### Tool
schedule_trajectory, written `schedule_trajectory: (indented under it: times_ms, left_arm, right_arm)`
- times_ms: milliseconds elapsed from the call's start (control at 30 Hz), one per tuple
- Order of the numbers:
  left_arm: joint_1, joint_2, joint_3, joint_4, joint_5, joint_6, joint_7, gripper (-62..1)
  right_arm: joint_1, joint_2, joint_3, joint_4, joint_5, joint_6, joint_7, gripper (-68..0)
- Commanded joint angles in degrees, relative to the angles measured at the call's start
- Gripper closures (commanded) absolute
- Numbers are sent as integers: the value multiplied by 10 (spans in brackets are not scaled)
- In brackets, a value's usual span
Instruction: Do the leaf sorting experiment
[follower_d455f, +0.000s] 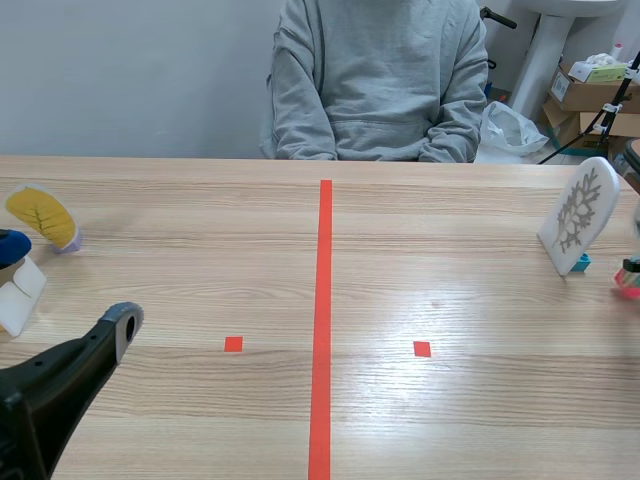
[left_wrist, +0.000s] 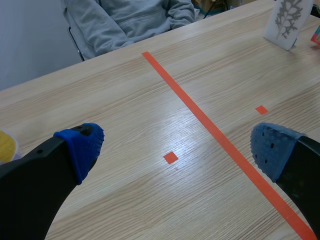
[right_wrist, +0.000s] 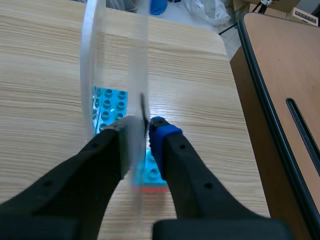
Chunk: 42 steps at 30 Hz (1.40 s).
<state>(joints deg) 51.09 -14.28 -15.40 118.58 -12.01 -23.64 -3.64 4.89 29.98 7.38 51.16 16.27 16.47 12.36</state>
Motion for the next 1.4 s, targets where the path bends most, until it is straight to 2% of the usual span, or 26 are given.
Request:
schedule_trajectory:
  times_ms: [0,233,300,567,733,933,1100,1267,1367]
  left_arm:
    - [2,3,0,2,-4,1,-8,-623]
    - [2,3,0,2,-4,1,-8,-623]
    - [2,3,0,2,-4,1,-8,-623]
    - [2,3,0,2,-4,1,-8,-623]
    - [2,3,0,2,-4,1,-8,-623]
    - [2,3,0,2,-4,1,-8,-623]
    - [2,3,-1,2,-4,1,-8,-623]
    - [2,-1,-1,2,-2,1,-7,-623]
    - [1,-2,-1,2,-2,1,4,-623]
  right_arm:
    - [5,8,-2,10,4,-5,9,-103]
    - [-9,8,-2,10,4,-9,15,-103]
    - [-13,8,-2,10,4,-9,23,-121]
    - [-14,8,-2,10,8,-7,32,-444]
    - [-47,11,0,29,14,8,42,-492]
    - [-177,11,42,143,14,18,63,-523]
    - [-312,5,83,260,50,62,61,-555]
    - [-414,-2,87,384,56,101,31,-565]
    - [-452,-2,87,468,65,104,5,-565]
